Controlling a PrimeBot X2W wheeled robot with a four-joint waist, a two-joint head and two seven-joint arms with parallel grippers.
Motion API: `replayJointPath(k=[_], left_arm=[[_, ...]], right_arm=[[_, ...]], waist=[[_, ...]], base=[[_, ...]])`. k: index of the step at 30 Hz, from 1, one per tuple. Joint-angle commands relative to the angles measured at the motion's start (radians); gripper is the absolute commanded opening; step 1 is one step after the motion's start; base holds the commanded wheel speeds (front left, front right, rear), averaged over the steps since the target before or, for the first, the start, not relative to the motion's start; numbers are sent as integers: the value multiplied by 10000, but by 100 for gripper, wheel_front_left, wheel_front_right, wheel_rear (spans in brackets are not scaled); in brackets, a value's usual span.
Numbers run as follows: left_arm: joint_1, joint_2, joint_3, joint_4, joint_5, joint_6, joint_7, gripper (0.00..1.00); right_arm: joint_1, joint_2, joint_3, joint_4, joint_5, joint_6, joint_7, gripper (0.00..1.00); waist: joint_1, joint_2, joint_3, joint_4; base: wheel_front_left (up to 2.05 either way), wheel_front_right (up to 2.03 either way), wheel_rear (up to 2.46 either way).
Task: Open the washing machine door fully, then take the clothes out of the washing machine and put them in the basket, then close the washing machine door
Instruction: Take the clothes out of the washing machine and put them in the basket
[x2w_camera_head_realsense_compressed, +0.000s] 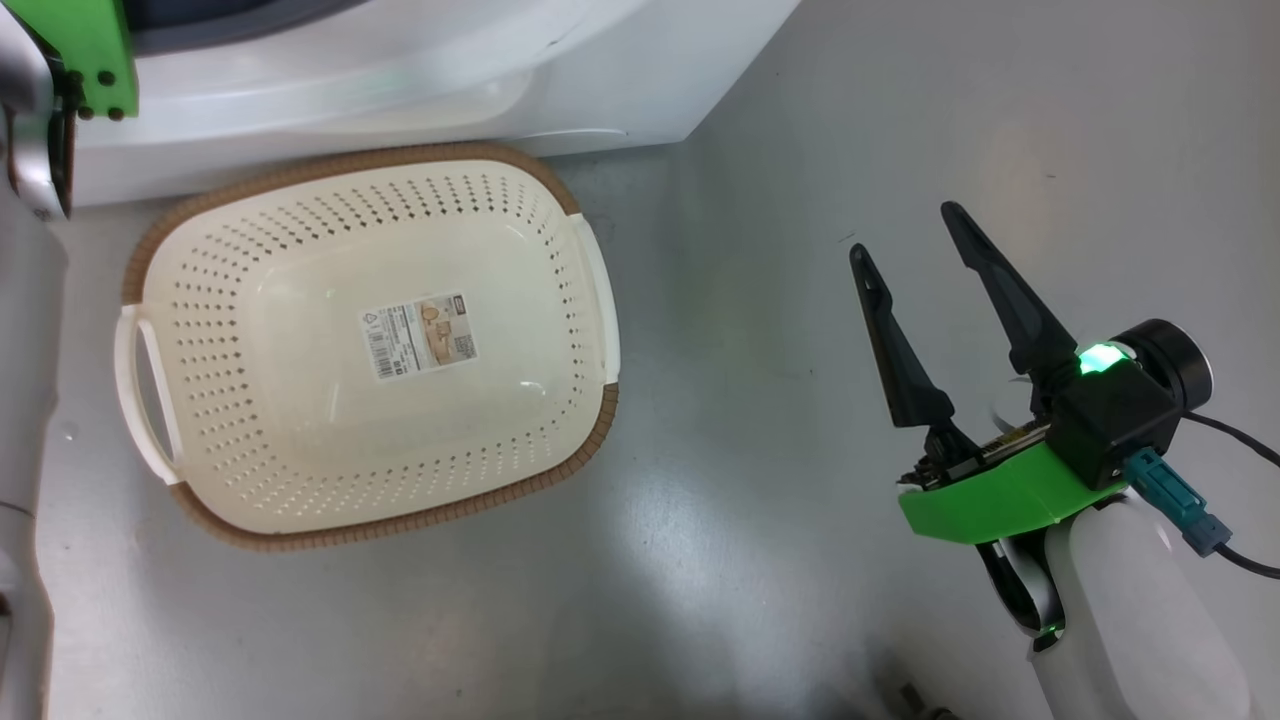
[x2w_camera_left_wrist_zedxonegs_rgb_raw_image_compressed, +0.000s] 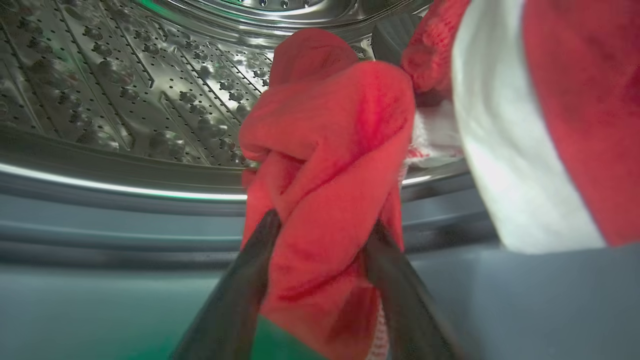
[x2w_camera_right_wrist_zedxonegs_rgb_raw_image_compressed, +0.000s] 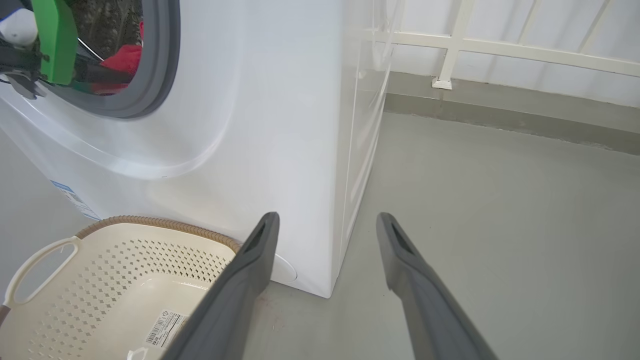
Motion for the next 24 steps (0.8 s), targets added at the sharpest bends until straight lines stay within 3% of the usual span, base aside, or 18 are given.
replayJointPath(k=[1, 12, 24], left_arm=[[-198, 519, 57, -175, 82, -37, -29, 0], [-126, 382, 3, -295, -129, -1, -840, 0], [678, 38, 472, -783, -977, -198, -2482, 0]], right_arm=[[56, 15, 203, -225, 62, 35, -63, 100], [87, 15, 193, -112, 76, 35, -63, 100], [232, 15, 87, -21, -52, 35, -63, 100]], waist=[[0, 0, 0, 11], [0, 0, -184, 110], [0, 0, -709, 385]], base=[[0, 0, 0], [0, 0, 0], [0, 0, 0]])
